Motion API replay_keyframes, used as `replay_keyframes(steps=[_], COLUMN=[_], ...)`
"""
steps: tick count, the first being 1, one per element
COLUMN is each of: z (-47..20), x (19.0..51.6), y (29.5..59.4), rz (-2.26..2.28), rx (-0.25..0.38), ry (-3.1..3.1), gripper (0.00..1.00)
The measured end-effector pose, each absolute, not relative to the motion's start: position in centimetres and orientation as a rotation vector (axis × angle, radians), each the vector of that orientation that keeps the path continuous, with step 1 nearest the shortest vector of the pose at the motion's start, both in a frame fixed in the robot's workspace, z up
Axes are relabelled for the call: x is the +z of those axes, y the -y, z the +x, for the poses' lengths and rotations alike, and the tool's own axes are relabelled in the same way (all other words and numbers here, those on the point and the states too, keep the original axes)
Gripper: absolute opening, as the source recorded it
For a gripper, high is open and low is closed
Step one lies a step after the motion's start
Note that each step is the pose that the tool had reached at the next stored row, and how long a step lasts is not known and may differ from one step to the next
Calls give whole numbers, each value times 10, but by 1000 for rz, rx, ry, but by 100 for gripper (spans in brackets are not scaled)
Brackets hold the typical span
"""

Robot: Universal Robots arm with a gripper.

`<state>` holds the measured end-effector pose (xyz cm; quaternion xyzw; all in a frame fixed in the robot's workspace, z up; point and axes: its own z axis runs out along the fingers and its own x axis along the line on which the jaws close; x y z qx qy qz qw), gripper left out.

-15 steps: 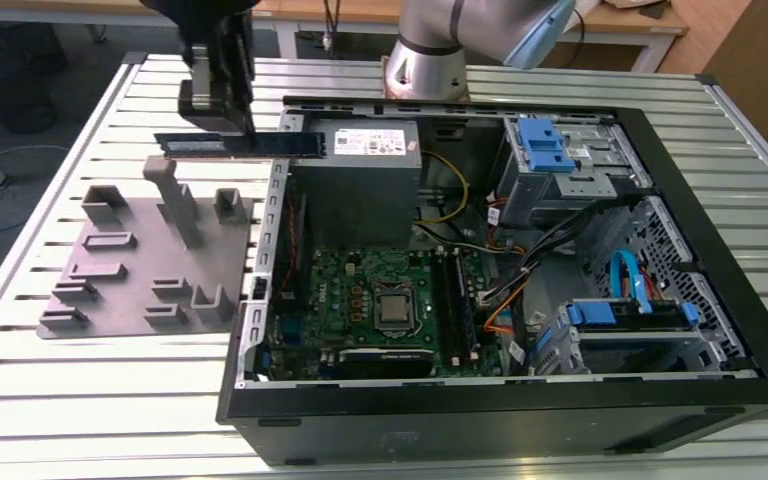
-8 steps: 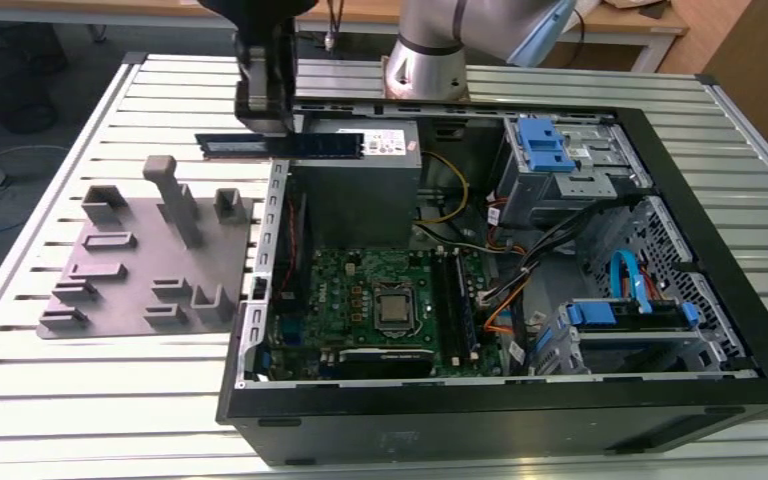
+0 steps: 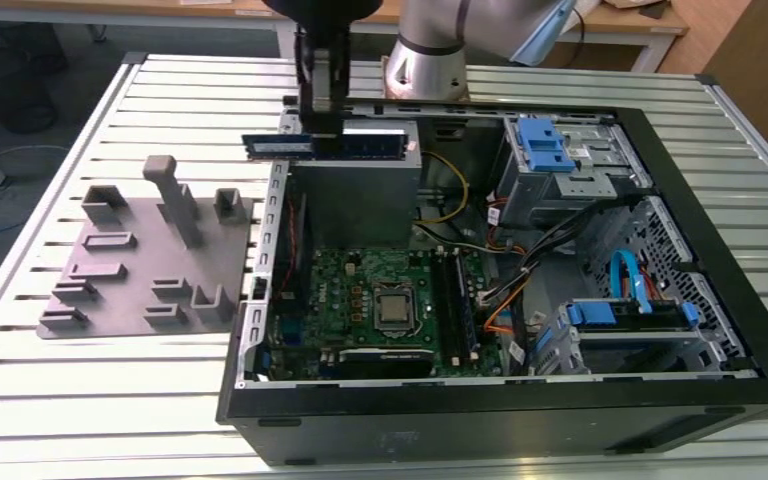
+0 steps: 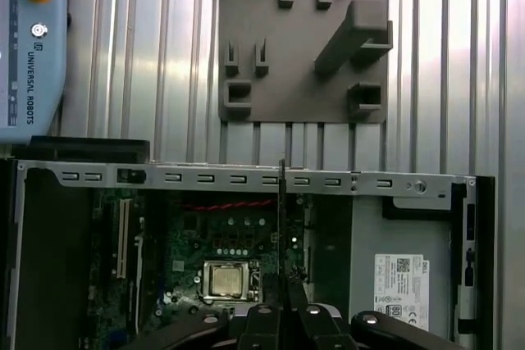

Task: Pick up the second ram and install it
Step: 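Pick up the second ram and move it above second insertion slot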

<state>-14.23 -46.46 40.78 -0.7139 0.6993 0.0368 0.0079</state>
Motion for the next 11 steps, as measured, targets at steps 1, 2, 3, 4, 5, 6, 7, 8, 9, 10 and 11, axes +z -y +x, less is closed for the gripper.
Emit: replay_keyframes(steps=[1, 2, 3, 4, 5, 6, 7, 8, 9, 10, 11], z=[-138, -133, -129, -124, -120, -116, -113, -110, -107, -104, -101], x=[408, 408, 407, 407, 407, 407, 407, 406, 405, 403, 401], y=[465, 465, 465, 465, 465, 465, 465, 465, 465, 465, 465], rz=[-2232, -2232, -2232, -2232, -2232, -2233, -2233, -2233, -2233, -2234, -2234], rx=[115, 116, 116, 117, 117, 118, 118, 119, 119, 120, 120], ry=[-2186, -2186, -2186, -2186, -2186, -2187, -2187, -2187, -2187, -2188, -2188], gripper=[14, 14, 14, 14, 14, 14, 14, 14, 14, 14, 14])
